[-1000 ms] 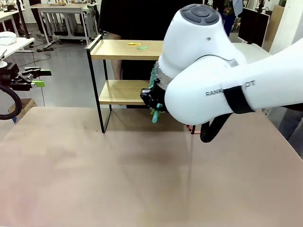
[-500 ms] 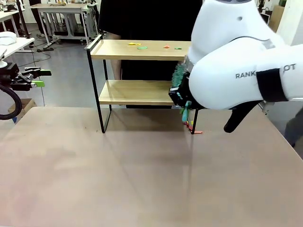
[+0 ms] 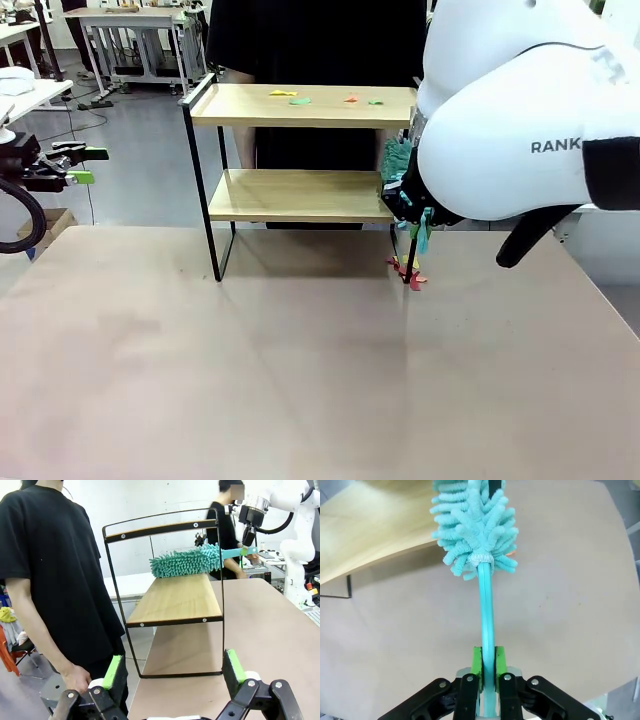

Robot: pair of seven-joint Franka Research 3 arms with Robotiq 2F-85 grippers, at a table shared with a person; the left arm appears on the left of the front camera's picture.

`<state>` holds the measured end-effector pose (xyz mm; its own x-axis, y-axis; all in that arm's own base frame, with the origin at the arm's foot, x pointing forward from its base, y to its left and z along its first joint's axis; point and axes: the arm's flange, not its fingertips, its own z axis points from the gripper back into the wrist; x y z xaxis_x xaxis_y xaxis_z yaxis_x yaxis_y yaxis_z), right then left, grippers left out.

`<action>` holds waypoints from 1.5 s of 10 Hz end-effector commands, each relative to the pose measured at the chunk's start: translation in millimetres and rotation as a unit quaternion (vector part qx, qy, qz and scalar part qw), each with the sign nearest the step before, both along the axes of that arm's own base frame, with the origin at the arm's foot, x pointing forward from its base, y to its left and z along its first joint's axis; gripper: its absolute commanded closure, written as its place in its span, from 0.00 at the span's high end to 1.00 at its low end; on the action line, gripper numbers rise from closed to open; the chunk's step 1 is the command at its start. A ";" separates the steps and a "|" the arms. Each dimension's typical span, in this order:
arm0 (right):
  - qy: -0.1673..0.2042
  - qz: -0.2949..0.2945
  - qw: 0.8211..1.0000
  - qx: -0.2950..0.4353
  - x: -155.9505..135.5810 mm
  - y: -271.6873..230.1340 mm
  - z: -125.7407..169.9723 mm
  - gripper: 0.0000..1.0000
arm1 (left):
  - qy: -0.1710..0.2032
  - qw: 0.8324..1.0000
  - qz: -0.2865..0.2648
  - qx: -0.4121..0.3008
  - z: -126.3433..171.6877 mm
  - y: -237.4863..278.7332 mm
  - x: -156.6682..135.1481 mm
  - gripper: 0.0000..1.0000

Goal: Clean the shelf.
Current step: Clean the specific section of the Shelf indicated by the human with the Duster.

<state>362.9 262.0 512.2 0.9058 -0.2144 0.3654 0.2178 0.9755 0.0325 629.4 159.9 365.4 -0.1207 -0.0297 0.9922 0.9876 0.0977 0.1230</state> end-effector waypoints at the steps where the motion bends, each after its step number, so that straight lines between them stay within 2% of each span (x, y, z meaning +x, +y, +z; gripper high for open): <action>1: 0.014 -0.012 1.000 0.001 9.0 -9.5 -7.3 0.13 | -0.002 1.000 0.000 -0.001 2.1 -0.2 -1.6 1.00; 4: 0.007 -0.006 1.000 0.000 5.2 -3.7 -5.6 0.13 | -0.002 1.000 0.000 -0.001 2.1 -0.2 -1.6 1.00; 5: -0.013 0.005 1.000 0.011 -1.4 -5.2 -1.5 0.13 | -0.002 1.000 0.000 -0.001 2.1 -0.2 -1.6 1.00; 10: -0.048 0.048 0.998 0.013 -21.9 -6.1 16.0 0.13 | -0.002 1.000 0.000 -0.001 2.1 -0.2 -1.6 1.00; 12: -0.076 0.062 0.995 0.004 -32.4 -3.2 25.3 0.13 | -0.002 1.000 0.000 -0.001 2.1 -0.2 -1.6 1.00; 15: -0.073 0.130 0.989 0.022 -45.8 -2.8 36.2 0.13 | -0.002 1.000 0.000 -0.001 2.1 -0.2 -1.6 1.00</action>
<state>321.0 270.2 548.8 0.8637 -0.0586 0.5006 0.0408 0.9981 0.0466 629.4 159.9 365.3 -0.1205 -0.0297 0.9923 0.9876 0.0978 0.1228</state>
